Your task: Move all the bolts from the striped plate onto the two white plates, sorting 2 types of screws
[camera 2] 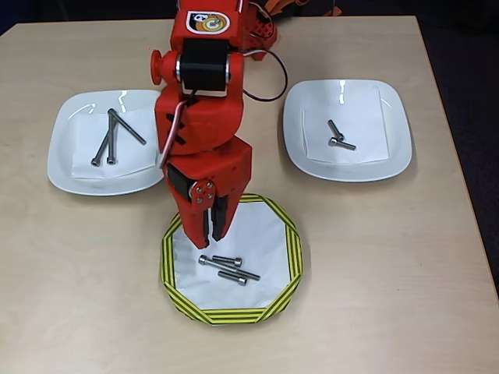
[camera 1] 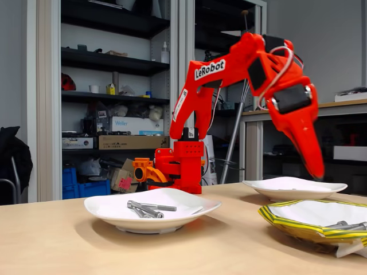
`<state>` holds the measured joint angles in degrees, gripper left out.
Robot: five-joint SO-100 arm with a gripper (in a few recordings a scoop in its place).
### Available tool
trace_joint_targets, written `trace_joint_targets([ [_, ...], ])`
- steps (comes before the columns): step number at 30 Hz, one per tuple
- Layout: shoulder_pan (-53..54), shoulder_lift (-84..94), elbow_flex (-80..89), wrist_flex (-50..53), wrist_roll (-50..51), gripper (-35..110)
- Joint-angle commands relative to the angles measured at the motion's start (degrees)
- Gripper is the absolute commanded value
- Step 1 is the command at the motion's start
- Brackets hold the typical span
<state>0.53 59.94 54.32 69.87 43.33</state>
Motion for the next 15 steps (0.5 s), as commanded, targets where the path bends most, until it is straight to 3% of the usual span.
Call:
trace_joint_targets([
  [1,-1.23,-2.37,-5.71,0.7,1.32,3],
  [7,-3.78,-7.38,-10.02,-0.09,0.53,4],
  [12,-5.01,-14.68,-20.3,5.45,-0.97,3],
  [15,-6.59,-11.34,-14.68,3.08,1.85,3],
])
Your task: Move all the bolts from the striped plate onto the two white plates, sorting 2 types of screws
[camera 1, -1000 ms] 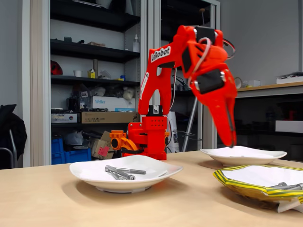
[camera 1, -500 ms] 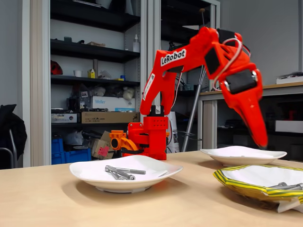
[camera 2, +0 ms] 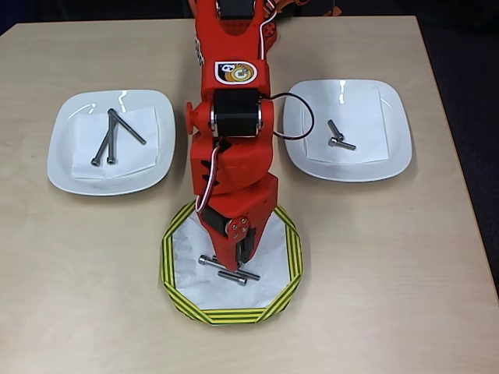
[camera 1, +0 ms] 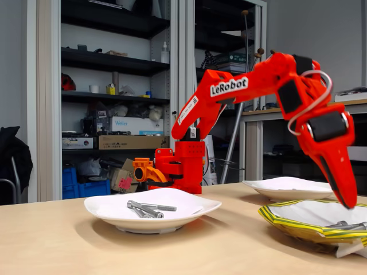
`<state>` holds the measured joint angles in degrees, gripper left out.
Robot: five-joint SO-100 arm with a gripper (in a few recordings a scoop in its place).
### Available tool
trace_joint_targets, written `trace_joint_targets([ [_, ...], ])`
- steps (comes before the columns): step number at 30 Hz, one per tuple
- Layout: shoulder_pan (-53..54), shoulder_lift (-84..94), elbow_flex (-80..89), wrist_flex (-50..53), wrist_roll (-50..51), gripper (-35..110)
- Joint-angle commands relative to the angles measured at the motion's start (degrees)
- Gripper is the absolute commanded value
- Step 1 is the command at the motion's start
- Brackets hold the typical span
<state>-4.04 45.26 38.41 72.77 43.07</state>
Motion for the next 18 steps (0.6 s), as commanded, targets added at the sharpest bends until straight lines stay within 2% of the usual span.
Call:
trace_joint_targets([
  [1,-2.37,3.08,0.53,1.32,2.55,3],
  [8,-2.9,8.26,11.34,0.09,3.52,3],
  [18,-0.35,11.69,23.2,-18.19,-0.88,3],
])
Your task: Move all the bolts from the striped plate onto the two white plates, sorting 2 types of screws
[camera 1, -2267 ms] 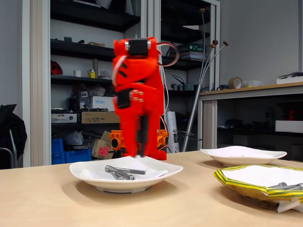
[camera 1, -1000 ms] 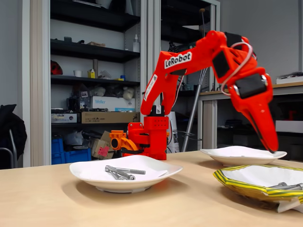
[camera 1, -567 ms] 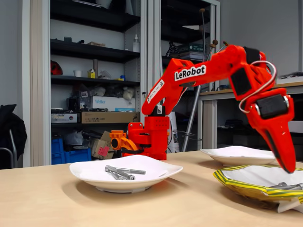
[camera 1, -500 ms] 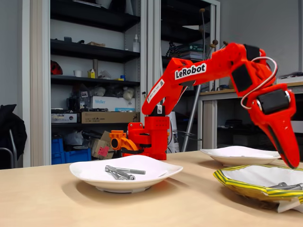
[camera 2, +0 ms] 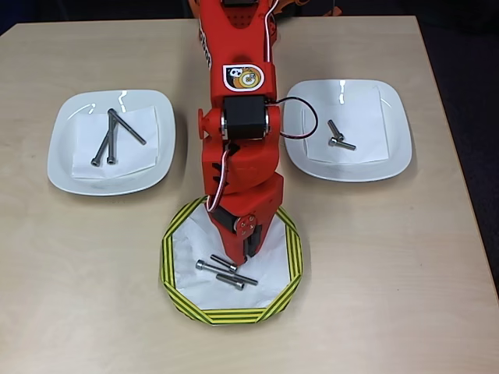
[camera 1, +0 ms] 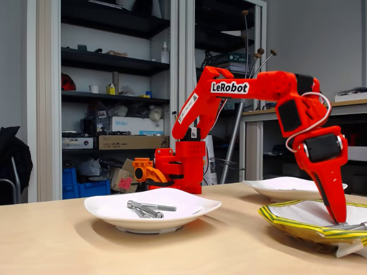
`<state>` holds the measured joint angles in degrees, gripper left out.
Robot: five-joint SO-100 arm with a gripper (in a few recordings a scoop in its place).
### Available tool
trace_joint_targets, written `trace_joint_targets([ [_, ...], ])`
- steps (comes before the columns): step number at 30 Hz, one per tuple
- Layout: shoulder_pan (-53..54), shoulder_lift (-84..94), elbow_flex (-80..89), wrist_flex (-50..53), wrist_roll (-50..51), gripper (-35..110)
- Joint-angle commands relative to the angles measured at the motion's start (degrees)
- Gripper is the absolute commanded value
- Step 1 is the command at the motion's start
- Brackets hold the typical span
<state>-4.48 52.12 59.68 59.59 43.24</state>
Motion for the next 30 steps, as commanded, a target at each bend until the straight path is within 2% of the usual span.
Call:
trace_joint_targets([
  [1,0.18,5.27,3.16,-7.91,-0.79,3],
  [4,0.18,6.5,6.15,-14.85,-0.26,1],
  [7,0.09,7.56,7.56,-15.73,1.93,2],
  [13,-0.88,9.05,11.25,-19.6,4.83,13],
  [19,-1.23,10.63,11.43,-13.8,8.88,22],
  [27,-1.23,14.94,14.24,-7.91,12.22,12],
  [30,-0.88,15.91,14.33,-5.98,10.9,13],
])
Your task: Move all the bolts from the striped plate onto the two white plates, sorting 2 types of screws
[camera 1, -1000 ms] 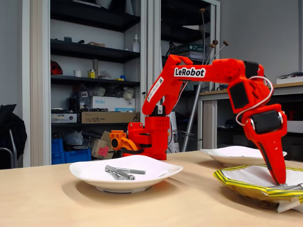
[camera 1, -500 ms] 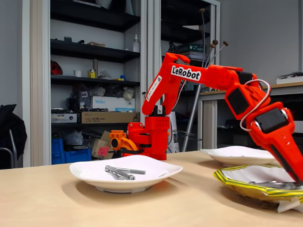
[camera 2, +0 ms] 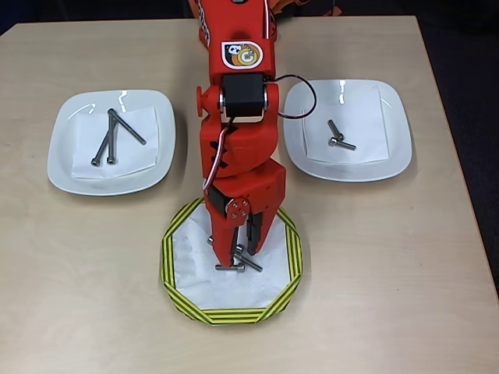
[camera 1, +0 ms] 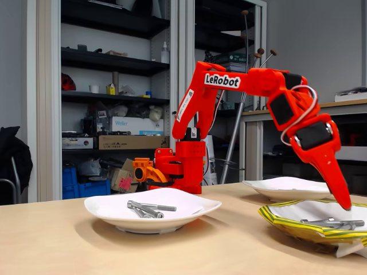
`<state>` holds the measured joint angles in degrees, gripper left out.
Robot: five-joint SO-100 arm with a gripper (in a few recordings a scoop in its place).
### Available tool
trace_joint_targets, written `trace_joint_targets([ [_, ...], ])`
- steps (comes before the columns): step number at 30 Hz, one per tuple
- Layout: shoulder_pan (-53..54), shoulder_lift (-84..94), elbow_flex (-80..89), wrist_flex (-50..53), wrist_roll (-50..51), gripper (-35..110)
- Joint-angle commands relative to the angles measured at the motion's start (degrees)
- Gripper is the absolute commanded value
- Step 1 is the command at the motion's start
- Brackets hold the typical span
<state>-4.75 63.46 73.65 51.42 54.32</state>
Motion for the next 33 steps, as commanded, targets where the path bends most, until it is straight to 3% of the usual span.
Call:
trace_joint_targets([
  [1,-0.44,4.75,0.53,2.55,-0.35,14],
  [17,-0.18,1.58,2.02,-3.43,1.32,14],
  [33,-1.32,-1.05,0.7,-2.2,7.03,12],
])
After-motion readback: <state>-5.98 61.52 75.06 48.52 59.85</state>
